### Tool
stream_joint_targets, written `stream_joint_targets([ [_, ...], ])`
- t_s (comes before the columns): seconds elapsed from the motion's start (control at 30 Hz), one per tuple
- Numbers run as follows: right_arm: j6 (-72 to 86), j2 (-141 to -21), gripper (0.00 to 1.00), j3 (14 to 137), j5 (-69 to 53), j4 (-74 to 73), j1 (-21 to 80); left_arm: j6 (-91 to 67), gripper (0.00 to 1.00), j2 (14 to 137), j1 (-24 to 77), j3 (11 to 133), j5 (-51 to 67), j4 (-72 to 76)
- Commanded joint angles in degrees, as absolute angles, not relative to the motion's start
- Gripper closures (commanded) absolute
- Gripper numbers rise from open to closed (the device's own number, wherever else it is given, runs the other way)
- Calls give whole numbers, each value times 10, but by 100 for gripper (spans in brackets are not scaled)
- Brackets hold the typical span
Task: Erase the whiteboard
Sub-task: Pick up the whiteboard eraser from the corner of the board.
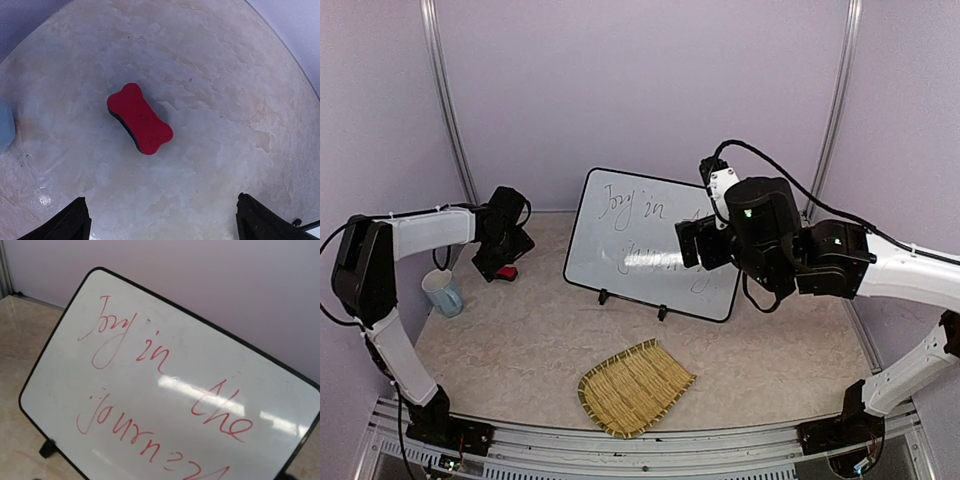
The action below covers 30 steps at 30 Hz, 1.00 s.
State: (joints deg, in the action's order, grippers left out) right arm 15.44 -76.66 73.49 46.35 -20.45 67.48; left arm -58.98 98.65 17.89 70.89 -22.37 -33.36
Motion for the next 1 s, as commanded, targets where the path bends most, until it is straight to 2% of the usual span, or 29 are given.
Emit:
stream_joint_targets([
  [0.0,140,-743,0,719,476,-214,679,-623,1,1004,144,733,-193,-350],
  [0.33,149,-724,0,693,478,-204,679,-621,2,1096,116,802,-184,-386],
  [0.97,169,-695,0,674,475,-190,679,-592,4,1165,96,835,-203,-363],
])
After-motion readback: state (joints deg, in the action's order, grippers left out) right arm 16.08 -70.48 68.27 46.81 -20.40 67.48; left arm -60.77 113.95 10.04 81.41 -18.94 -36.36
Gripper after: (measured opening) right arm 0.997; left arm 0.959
